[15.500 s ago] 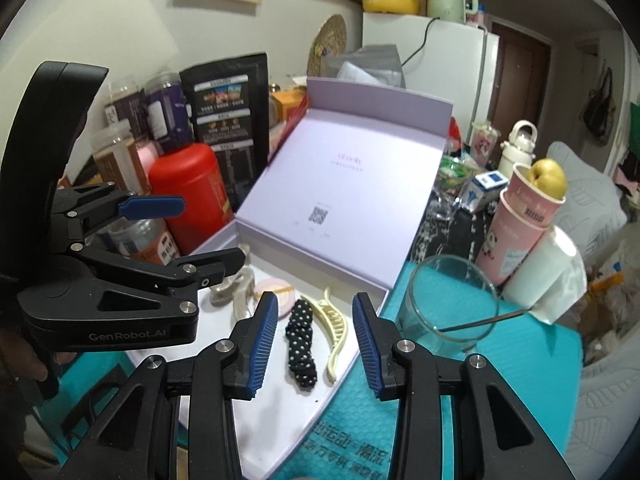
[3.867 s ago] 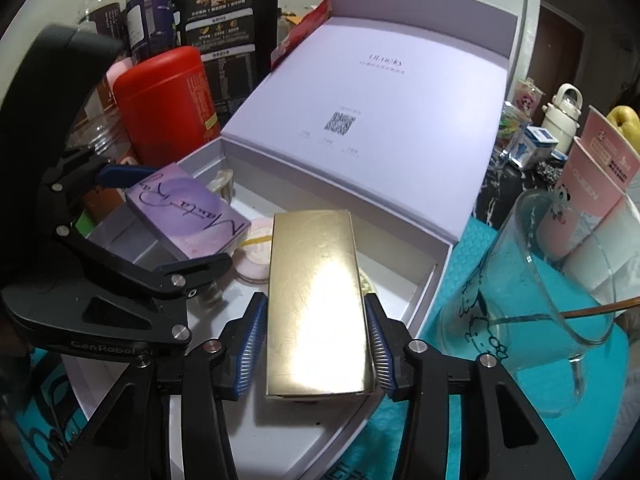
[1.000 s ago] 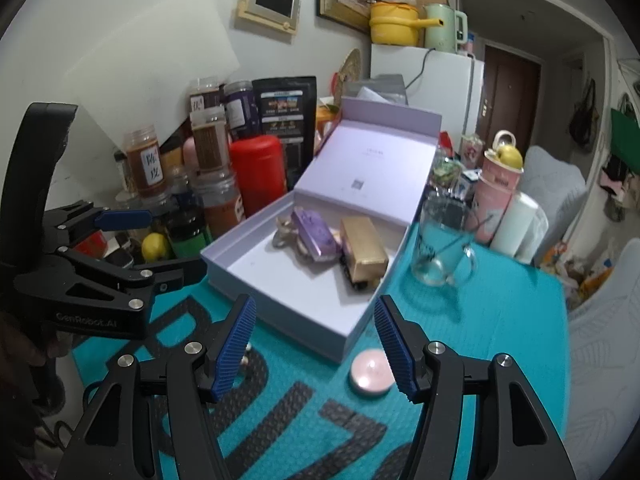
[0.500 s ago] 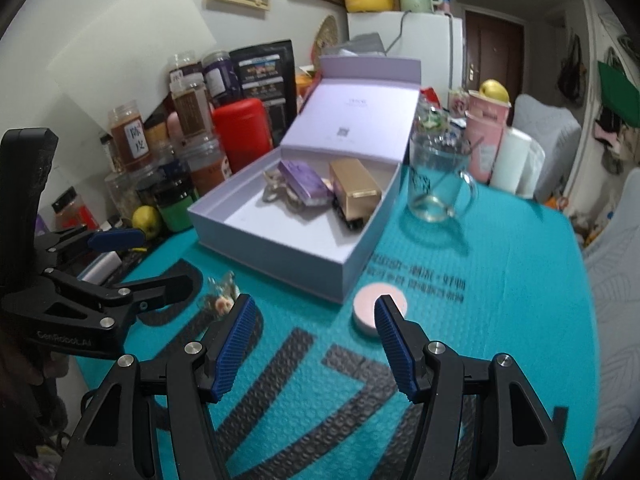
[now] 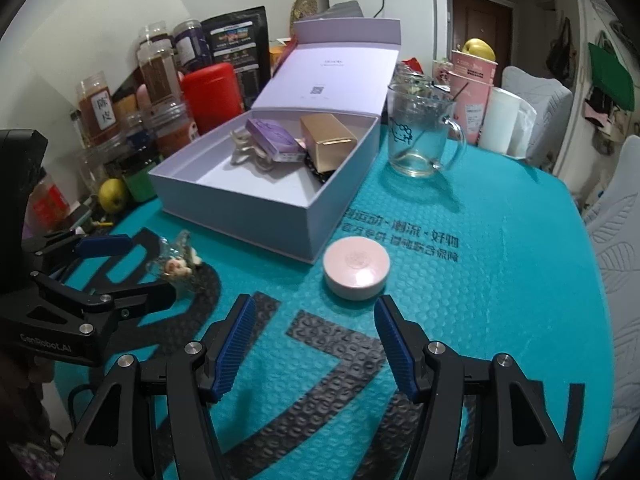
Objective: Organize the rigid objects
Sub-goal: 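Grasp the pink round compact with the right tool while the left tool grasps the glass dog claw clip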
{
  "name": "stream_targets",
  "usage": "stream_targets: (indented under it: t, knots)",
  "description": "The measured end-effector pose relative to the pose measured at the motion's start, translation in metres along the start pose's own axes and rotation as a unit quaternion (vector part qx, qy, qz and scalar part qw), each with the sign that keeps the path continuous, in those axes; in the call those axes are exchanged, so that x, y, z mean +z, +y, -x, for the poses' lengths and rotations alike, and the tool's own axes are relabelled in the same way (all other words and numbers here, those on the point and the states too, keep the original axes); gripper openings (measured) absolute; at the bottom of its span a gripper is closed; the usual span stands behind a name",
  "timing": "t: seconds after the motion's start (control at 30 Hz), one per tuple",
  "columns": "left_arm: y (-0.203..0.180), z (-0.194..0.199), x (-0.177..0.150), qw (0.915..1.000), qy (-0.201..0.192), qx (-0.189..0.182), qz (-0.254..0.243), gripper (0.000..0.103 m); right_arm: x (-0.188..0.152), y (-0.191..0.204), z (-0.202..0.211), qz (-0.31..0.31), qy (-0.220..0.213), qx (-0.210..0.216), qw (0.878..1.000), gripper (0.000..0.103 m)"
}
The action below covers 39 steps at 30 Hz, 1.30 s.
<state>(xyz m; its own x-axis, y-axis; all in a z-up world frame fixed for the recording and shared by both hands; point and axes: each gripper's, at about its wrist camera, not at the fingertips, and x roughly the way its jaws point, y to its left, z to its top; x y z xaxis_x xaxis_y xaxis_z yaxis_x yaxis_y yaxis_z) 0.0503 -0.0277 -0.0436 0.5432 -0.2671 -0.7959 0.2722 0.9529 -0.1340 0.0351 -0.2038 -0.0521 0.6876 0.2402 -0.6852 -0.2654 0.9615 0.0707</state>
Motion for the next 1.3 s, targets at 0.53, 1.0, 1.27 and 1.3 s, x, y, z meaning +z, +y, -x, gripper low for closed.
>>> stream_targets:
  t: [0.53,1.0,1.27,1.3]
  knots:
    - [0.004,-0.037,0.009,0.9986,0.028,0.04,0.018,0.076,0.018,-0.024,-0.048,-0.014,0.034,-0.014,0.999,0.067]
    - [0.012,-0.024,0.004,0.9986,0.03,0.038,0.021,0.051,0.02,-0.023,-0.059,-0.03,0.054,0.013,0.998,0.051]
    - [0.008,-0.011,-0.01,0.999,0.037,0.023,0.012,0.048,0.003,-0.008,-0.04,-0.023,0.058,0.027,0.998,0.051]
    - [0.008,-0.009,-0.011,0.999,0.037,0.023,0.011,0.048,-0.001,-0.006,-0.038,-0.023,0.059,0.031,0.998,0.051]
